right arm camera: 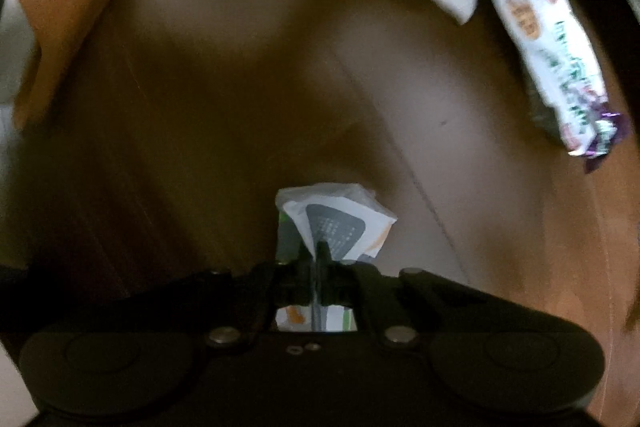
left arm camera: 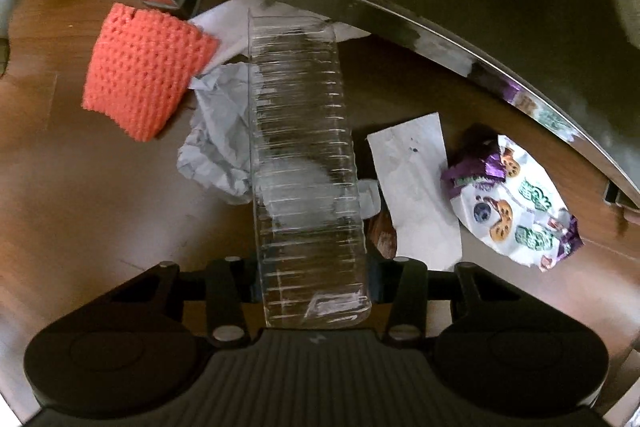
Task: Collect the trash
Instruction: 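Carry the plastic tray with left tool while right tool carries the wrapper to the wastebasket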
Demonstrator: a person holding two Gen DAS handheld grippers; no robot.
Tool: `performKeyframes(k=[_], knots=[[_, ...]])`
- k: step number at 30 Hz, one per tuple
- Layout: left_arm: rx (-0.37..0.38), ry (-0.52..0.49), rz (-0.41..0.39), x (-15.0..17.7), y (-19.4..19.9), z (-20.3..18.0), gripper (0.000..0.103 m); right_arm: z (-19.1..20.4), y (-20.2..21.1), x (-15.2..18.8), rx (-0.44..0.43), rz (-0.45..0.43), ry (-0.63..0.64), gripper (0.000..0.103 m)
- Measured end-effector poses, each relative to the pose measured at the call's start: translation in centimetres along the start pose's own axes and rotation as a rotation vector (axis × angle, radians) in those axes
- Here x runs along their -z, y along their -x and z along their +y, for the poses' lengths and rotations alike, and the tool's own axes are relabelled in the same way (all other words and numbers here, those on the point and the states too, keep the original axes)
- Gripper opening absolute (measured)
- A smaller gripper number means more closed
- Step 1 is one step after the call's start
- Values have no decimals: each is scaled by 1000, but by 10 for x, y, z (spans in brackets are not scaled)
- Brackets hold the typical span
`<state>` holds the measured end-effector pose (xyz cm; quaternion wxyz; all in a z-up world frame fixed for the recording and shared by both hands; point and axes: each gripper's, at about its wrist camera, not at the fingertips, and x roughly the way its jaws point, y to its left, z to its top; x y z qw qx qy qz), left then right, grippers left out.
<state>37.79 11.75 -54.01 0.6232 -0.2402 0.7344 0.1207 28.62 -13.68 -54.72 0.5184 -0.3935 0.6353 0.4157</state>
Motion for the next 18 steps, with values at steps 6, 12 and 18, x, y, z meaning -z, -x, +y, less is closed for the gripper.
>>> performKeyframes(k=[6, 12, 18], knots=[[-4, -30, 14, 18, 49, 11, 45, -18, 68, -6, -18, -131, -142, 2], [10, -96, -8, 50, 112, 10, 45, -23, 151, 0, -59, -311, -351, 2], [74, -127, -63, 98, 182, 11, 45, -4, 215, 12, -57, -447, -437, 2]])
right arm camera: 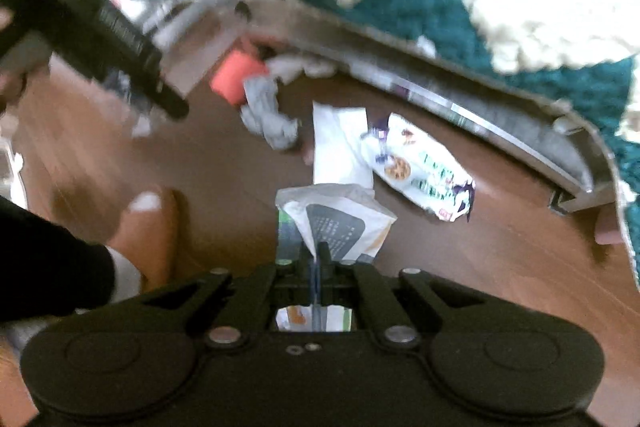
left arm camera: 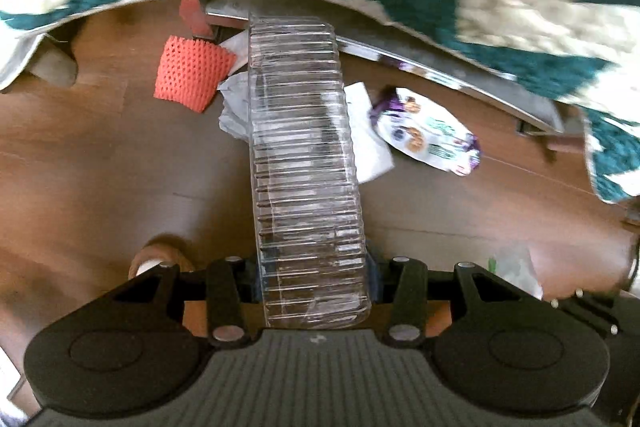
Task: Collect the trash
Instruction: 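Carry the plastic tray with left tool while right tool carries the wrapper to the wastebasket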
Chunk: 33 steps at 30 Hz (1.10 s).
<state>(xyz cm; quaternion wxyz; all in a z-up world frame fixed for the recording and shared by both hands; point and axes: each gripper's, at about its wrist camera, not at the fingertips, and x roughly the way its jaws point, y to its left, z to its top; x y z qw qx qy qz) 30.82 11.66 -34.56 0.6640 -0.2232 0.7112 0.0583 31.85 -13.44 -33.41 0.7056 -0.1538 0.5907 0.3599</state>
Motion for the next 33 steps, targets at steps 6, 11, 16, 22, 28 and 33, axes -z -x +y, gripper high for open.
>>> performKeyframes(k=[6, 11, 16, 22, 28, 33], knots=[[50, -43, -121, 40, 67, -10, 45, 16, 68, 1, 1, -139, -52, 2], [82, -98, -244, 75, 124, -23, 45, 31, 124, 5, 10, -259, -82, 2], [122, -159, -381, 108, 180, -36, 45, 49, 187, 7, 47, -389, -75, 2], [163, -212, -536, 136, 246, -48, 45, 66, 256, 3, 90, -541, -42, 2], [167, -282, -685, 151, 309, -65, 45, 85, 323, -8, 136, -689, 17, 2], [166, -309, -776, 151, 352, -75, 45, 98, 362, -27, 187, -778, 58, 2]])
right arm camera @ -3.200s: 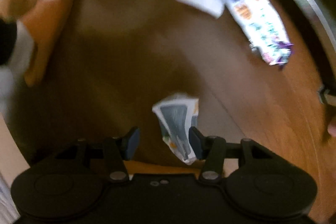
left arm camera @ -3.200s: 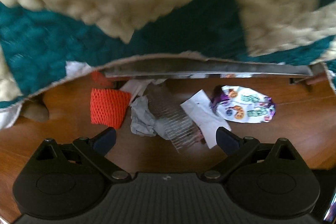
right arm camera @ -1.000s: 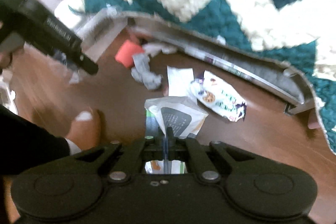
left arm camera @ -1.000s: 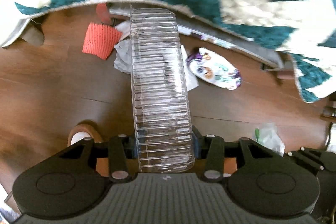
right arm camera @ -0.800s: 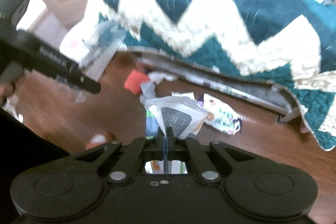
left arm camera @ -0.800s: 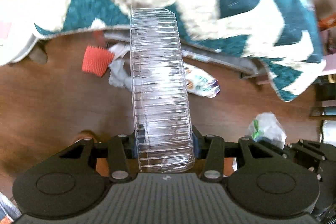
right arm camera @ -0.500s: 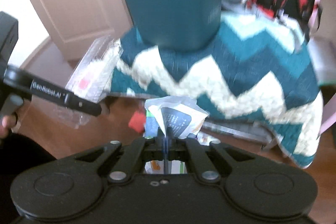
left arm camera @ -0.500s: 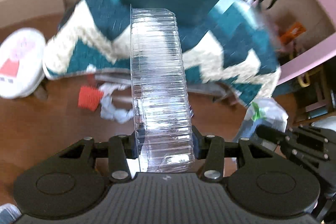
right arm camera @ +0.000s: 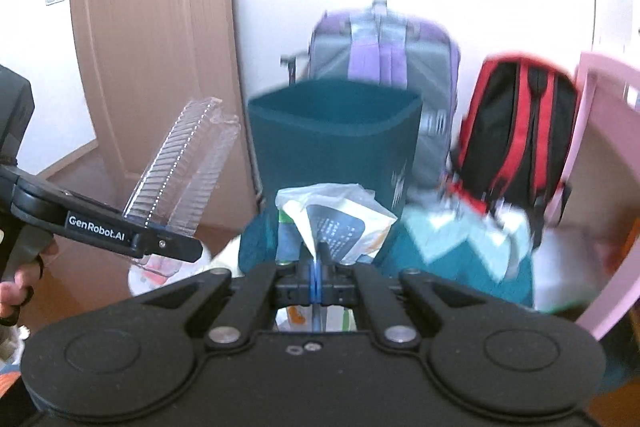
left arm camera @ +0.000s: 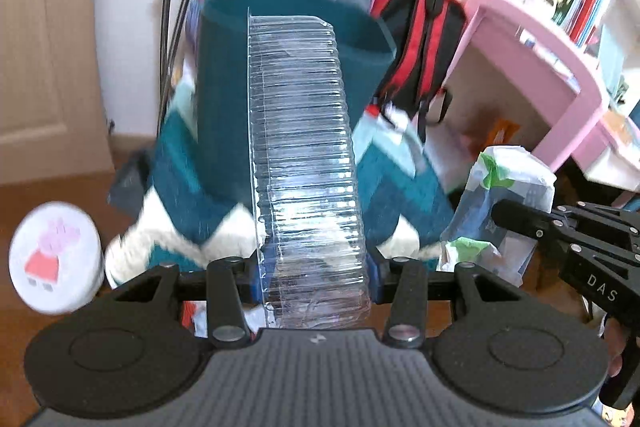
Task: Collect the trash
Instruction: 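Carry the plastic tray with left tool while right tool carries the wrapper to the wastebasket, then open left tool over the wastebasket while right tool releases the wrapper inside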
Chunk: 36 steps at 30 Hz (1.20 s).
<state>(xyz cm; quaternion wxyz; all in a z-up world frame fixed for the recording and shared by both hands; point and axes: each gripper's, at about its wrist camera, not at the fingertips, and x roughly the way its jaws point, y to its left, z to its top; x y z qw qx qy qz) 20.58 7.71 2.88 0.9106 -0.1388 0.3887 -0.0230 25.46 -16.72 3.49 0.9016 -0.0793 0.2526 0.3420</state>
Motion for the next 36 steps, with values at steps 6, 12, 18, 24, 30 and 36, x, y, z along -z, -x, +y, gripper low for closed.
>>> performKeyframes(k=[6, 12, 18, 24, 30, 36], knots=[[-20, -48, -89, -47, 20, -10, 45, 1, 3, -47, 39, -88, 36, 2], [-39, -82, -154, -95, 24, -16, 45, -3, -8, -89, 44, -154, 14, 2], [-46, -90, -201, -142, 13, -19, 45, -13, -37, -122, 55, -179, -8, 2], [-63, -98, -205, -179, -18, -19, 45, -23, -78, -138, 70, -162, -9, 2], [-73, -120, -175, -198, -61, -17, 45, -33, -118, -143, 67, -142, -29, 2], [-87, -121, -106, -202, -107, -5, 45, -39, -159, -134, 61, -80, -26, 3]])
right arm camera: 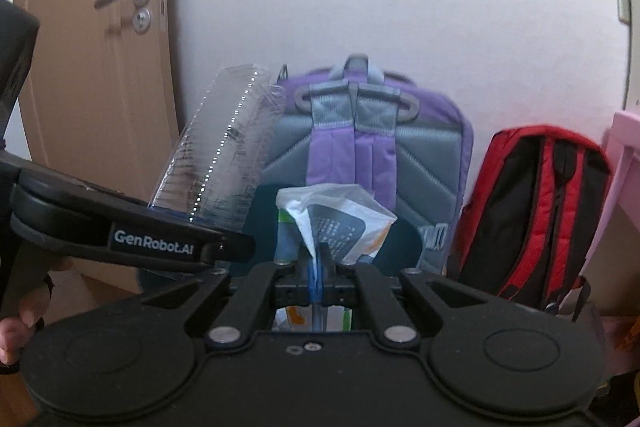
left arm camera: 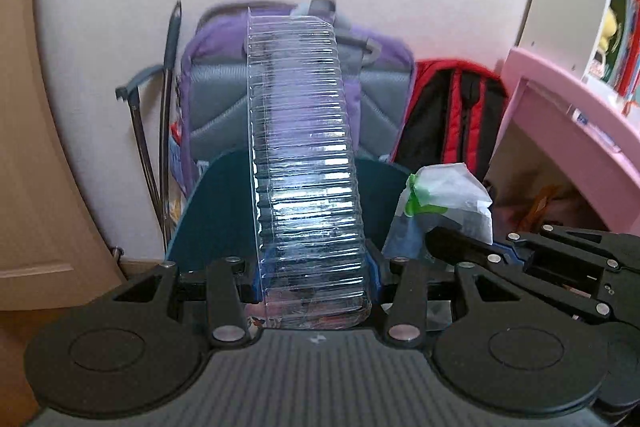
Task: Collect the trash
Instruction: 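Open left tool over the wastebasket while right tool releases the wrapper inside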
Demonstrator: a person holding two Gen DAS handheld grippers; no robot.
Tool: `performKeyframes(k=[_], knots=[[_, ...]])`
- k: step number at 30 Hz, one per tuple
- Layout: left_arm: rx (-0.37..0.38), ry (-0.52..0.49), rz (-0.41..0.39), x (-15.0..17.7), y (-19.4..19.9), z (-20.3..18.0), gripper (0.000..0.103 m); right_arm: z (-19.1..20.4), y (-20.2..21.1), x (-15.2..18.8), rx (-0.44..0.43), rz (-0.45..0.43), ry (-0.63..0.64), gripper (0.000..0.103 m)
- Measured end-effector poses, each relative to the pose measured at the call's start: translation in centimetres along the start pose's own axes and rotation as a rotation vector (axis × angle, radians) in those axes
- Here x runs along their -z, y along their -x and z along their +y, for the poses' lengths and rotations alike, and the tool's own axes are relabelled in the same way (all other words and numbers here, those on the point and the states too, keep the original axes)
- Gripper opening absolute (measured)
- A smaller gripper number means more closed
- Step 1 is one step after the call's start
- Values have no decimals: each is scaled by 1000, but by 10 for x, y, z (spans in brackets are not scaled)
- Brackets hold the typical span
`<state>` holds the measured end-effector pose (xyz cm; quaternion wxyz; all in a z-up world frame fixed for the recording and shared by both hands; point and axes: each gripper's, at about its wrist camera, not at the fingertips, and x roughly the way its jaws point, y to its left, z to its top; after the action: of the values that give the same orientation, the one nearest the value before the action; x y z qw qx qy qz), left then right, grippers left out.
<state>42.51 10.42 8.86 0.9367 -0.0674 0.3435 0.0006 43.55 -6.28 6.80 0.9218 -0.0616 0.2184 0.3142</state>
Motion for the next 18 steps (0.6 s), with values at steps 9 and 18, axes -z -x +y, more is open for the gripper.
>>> performKeyframes(k=[9, 18], knots=[[-12, 20, 98, 12, -50, 14, 46, -2, -40, 19, -29, 115, 3, 10], [-19, 45, 127, 18, -69, 18, 59, -3, -51, 28, -31, 143, 22, 25]])
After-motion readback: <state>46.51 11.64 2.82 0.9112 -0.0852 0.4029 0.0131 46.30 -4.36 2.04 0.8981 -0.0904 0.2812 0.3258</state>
